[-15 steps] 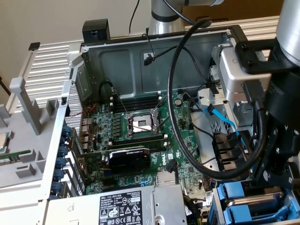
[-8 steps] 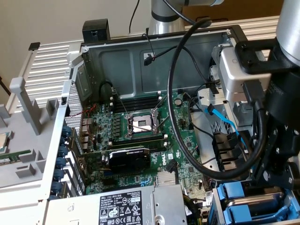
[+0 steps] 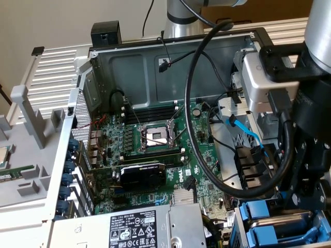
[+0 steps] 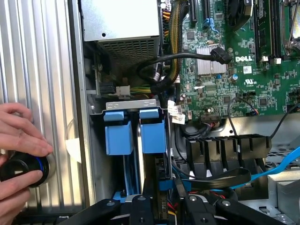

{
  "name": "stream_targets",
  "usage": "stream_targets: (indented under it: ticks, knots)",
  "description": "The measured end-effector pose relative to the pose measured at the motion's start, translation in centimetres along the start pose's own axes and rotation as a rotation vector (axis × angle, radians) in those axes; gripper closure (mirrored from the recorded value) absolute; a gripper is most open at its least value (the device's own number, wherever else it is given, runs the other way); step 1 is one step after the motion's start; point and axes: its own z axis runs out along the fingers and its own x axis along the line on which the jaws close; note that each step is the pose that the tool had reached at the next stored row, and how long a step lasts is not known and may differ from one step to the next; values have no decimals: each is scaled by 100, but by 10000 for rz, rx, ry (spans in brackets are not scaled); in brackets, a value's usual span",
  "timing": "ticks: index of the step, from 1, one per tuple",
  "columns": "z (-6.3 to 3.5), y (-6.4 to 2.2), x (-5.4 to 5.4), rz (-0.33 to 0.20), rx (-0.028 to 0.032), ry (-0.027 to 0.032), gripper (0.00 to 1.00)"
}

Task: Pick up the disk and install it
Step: 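Insert the first disk wire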

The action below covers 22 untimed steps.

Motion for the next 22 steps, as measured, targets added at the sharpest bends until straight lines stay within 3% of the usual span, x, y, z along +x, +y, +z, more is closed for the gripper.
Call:
stream_targets:
  ticks: [3, 9, 16, 22]
  knots:
    - [-2, 0, 0, 0, 13, -2, 69]
    - [-84, 8, -3, 1, 139, 26, 69]
    - [-188, 31, -17, -1, 336, 104, 69]
    - [-320, 63, -28, -2, 396, 184, 69]
